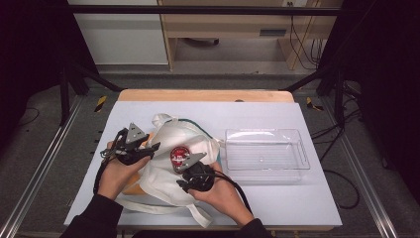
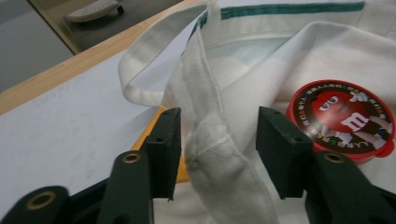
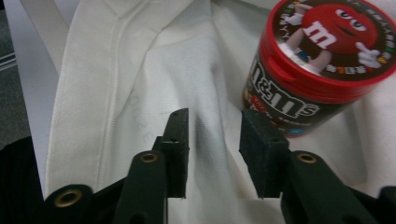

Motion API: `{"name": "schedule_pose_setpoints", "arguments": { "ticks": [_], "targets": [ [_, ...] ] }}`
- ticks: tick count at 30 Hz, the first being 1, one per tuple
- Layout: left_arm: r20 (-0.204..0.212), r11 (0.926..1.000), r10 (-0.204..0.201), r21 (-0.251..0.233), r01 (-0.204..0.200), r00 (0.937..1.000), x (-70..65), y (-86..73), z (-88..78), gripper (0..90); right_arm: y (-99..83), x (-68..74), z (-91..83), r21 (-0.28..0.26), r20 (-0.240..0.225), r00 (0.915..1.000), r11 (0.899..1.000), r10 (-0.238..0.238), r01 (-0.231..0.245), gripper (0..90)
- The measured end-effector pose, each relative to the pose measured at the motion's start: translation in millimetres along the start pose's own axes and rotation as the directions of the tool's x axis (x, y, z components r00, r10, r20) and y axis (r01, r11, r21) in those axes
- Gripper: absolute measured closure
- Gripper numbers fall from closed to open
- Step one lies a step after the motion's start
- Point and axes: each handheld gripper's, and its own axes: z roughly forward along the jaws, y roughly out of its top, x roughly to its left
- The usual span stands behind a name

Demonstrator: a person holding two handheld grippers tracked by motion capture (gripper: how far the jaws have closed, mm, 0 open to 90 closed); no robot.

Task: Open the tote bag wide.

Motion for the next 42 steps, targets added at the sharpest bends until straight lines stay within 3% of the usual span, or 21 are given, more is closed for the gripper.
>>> {"name": "schedule_pose_setpoints", "arguments": {
  "ticks": [4, 10, 16, 20, 30, 42],
  "targets": [
    [0.005, 0.9994, -0.031, 0.014, 0.031, 0.9995, 6.0, -0.4, 1.6, 65.7, -1.5, 6.2, 2.1, 0.004, 0.002, 0.9998, 1.000, -0.021, 0.021, 73.9],
    [-0.005, 0.9983, -0.049, 0.030, 0.049, 0.9988, 13.9, -2.7, 7.1, 76.4, -2.1, 12.7, -0.9, -0.010, 0.012, 0.9988, 0.999, -0.047, 0.047, 85.6],
    [-0.027, 0.9968, -0.079, -0.009, 0.079, 0.9965, 23.0, 3.9, 3.7, 78.8, 1.5, 16.1, -10.2, -0.047, 0.055, 0.9969, 0.997, -0.057, 0.059, 87.1],
    [-0.043, 0.9969, -0.076, -0.022, 0.075, 0.9962, 27.4, 9.6, -0.4, 79.3, 0.5, 17.8, -17.8, -0.073, 0.069, 0.9956, 0.995, -0.064, 0.069, 87.6],
    [-0.049, 0.9947, -0.095, -0.043, 0.093, 0.9943, 31.1, 3.3, -4.5, 79.6, -10.2, 22.3, -19.2, -0.093, 0.053, 0.9974, 0.994, -0.049, 0.054, 87.8],
    [-0.069, 0.9906, -0.118, -0.077, 0.113, 0.9906, 43.2, 3.0, -15.4, 79.8, 0.8, 19.9, -27.5, -0.105, 0.059, 0.9970, 0.993, -0.050, 0.056, 88.2]
  ]
}}
